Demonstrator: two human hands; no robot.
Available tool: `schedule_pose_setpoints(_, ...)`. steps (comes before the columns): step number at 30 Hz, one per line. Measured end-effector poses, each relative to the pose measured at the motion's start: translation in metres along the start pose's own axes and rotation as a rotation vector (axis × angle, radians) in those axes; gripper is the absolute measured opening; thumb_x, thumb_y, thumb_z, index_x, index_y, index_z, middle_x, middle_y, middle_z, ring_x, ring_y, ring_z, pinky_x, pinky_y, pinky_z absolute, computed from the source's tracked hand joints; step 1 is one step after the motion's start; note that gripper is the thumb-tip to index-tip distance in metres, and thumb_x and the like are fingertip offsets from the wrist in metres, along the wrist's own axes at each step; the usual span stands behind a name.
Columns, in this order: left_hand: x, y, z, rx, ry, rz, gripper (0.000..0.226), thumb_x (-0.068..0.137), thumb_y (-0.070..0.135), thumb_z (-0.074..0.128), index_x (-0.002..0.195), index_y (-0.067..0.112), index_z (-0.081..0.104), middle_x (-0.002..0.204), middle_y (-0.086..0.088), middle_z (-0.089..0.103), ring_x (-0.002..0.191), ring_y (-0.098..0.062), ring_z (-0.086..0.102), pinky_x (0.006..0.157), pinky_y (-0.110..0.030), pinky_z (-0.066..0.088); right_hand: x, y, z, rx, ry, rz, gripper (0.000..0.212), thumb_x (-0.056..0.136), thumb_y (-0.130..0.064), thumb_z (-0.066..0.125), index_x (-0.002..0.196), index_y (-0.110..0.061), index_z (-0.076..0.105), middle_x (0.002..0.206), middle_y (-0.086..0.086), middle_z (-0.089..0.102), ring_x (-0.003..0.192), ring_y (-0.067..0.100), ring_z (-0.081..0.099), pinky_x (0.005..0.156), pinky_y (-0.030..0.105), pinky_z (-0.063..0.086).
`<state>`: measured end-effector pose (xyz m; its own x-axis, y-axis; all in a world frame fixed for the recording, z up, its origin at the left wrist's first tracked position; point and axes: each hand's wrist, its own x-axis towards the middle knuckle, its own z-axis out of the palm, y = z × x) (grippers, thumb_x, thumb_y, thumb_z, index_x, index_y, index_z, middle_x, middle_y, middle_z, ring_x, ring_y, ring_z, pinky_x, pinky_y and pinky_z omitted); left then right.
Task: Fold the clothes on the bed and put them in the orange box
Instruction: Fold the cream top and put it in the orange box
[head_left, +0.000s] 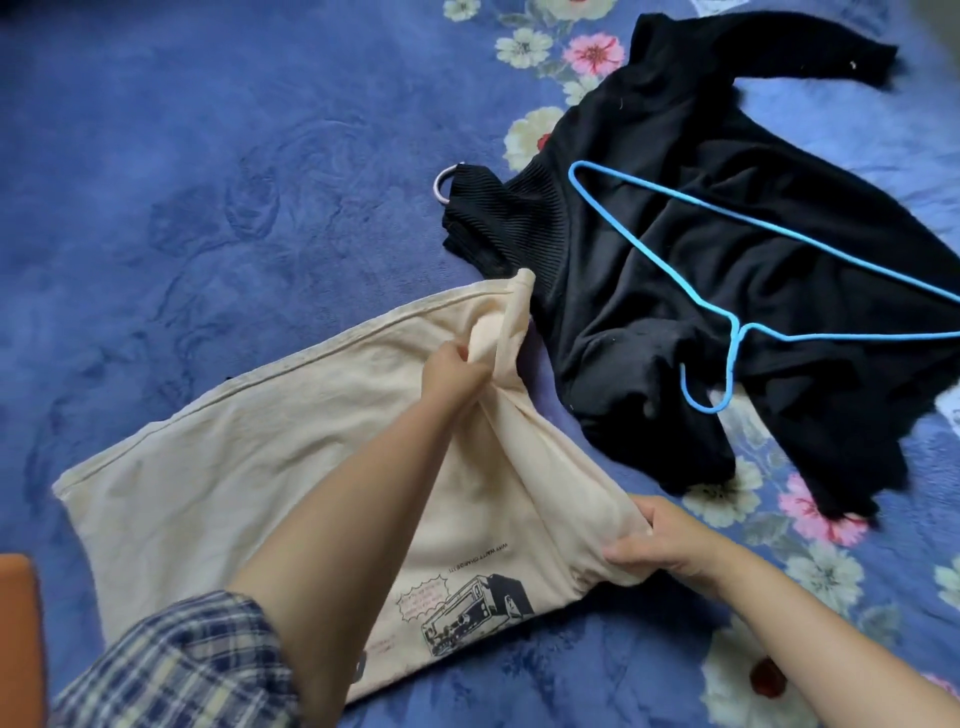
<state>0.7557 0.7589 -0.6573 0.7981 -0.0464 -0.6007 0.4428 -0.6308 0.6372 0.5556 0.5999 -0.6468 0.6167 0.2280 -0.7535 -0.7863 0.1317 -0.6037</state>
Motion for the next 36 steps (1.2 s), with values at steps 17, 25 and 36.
schedule_pose_setpoints(17,-0.094,-0.133,-0.227,-0.965,-0.078,-0.242,0.027,0.091,0.001,0.032,0.079,0.012,0.053,0.066,-0.004,0.061,0.07,-0.02,0.054,0.07,-0.033,0.043,0.013,-0.021,0.221,-0.21,-0.58,0.067,0.028,0.062,-0.008,0.066,0.087,-0.021,0.062,0.073,-0.018,0.065,0.072,-0.005,0.059,0.069,0.013,0.045)
schedule_pose_setpoints(25,-0.08,-0.209,-0.288,-0.972,0.002,-0.32,0.031,0.098,0.03,0.037,0.11,0.015,0.061,0.106,-0.006,0.064,0.09,-0.022,0.059,0.072,-0.036,0.051,0.057,0.021,0.34,-0.286,-0.453,0.034,0.019,0.07,-0.007,0.051,0.086,-0.009,0.061,0.073,-0.01,0.057,0.071,0.003,0.049,0.061,0.018,0.035)
schedule_pose_setpoints(36,-0.069,-0.272,-0.305,-0.472,0.3,-0.418,0.062,0.075,0.052,0.059,0.119,0.008,0.054,0.115,-0.01,0.061,0.106,-0.031,0.058,0.096,-0.042,0.046,0.078,0.04,0.374,-0.747,-0.21,0.004,0.041,0.084,0.009,0.046,0.118,-0.006,0.061,0.111,0.001,0.062,0.099,0.002,0.057,0.087,0.006,0.041)
